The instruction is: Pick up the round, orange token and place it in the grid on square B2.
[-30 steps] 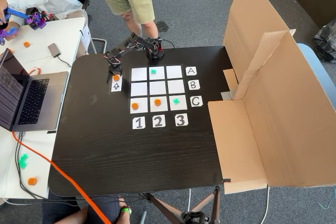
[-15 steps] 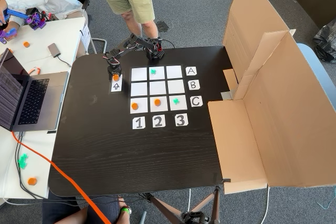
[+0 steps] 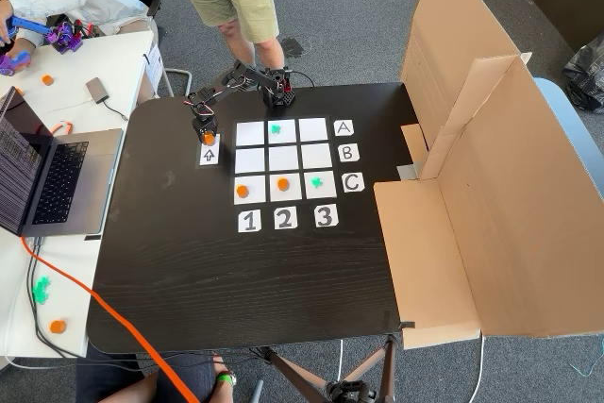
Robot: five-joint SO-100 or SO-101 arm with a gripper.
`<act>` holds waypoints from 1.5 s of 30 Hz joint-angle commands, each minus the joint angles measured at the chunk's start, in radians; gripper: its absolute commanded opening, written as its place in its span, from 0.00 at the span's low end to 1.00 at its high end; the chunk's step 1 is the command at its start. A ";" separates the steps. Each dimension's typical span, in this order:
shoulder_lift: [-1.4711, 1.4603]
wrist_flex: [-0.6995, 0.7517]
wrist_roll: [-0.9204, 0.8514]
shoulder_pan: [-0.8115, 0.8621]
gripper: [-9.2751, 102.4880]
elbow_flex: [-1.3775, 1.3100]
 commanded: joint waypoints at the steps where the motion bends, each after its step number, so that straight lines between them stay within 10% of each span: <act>1: -0.002 -0.002 0.011 0.011 0.08 -0.032; 45: 0.627 0.017 -0.077 0.017 0.08 0.072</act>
